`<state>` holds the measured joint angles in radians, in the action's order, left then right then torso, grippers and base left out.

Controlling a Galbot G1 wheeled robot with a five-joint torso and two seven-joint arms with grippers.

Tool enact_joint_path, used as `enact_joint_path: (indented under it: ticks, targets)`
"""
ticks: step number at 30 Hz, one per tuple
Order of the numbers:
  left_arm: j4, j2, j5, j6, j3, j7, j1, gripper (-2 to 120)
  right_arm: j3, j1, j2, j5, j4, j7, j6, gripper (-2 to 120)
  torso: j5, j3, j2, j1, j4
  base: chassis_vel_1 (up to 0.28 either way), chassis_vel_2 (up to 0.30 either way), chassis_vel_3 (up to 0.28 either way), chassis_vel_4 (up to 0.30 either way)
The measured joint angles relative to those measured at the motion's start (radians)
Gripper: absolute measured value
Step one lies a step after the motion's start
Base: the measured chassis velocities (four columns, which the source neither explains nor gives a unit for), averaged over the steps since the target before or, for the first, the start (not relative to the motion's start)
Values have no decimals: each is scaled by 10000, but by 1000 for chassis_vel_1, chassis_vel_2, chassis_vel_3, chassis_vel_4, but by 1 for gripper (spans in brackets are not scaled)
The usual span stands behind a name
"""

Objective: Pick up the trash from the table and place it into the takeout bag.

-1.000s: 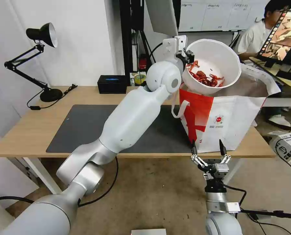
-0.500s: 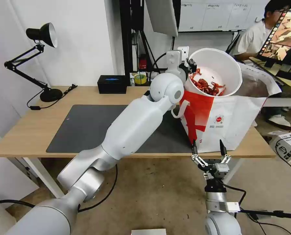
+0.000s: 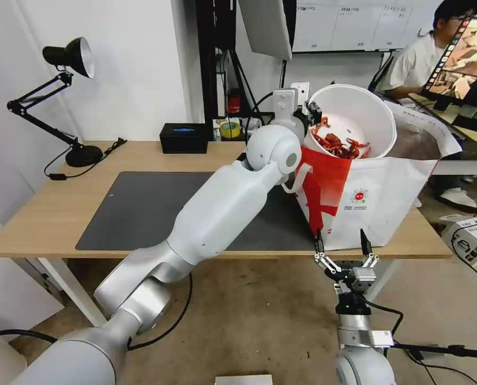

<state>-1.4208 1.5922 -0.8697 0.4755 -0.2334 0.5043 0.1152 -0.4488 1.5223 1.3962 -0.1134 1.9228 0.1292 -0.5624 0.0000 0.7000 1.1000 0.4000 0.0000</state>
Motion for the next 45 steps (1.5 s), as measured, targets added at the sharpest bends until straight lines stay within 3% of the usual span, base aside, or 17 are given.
enact_joint_path:
  ticks: [5, 10, 18, 22, 29, 35, 45]
  targets:
    - [-18, -2, -9, 0, 0, -17, 0, 6, -1, 0, -1, -4, 0, 0, 0, 100, 0, 0, 0, 0, 0, 0, 0, 0, 0]
    - [-46, -3, -20, 3, -13, -29, 28, 27, -9, 3, -6, -5, -14, 0, 0, 100, 0, 0, 0, 0, 0, 0, 0, 0, 0]
    - [-97, -2, -58, 16, -30, -53, 66, 51, -30, 16, -10, -11, -19, 1, 0, 100, 0, 0, 0, 0, 0, 0, 0, 0, 0]
    - [-147, -1, -81, 34, -32, -56, 67, 71, -31, 11, -7, -11, -21, 1, 0, 100, 0, 0, 0, 0, 0, 0, 0, 0, 0]
    - [-286, -4, -83, -16, 24, -64, 76, 95, -27, -10, -6, -8, -12, 0, 0, 100, 0, 0, -1, 0, 0, 0, 0, 0, 0]
    - [-513, -170, -51, -197, 74, -91, 156, 100, -27, -49, -24, -7, 26, 0, 0, 100, 0, 0, 0, 0, 0, 0, 0, 0, 0]
    - [-1606, -1435, 566, -1006, 822, -1179, 863, 100, -122, -167, -186, -14, 76, -25, 27, 100, -3, 0, 0, 0, 1, 0, 0, 0, 0]
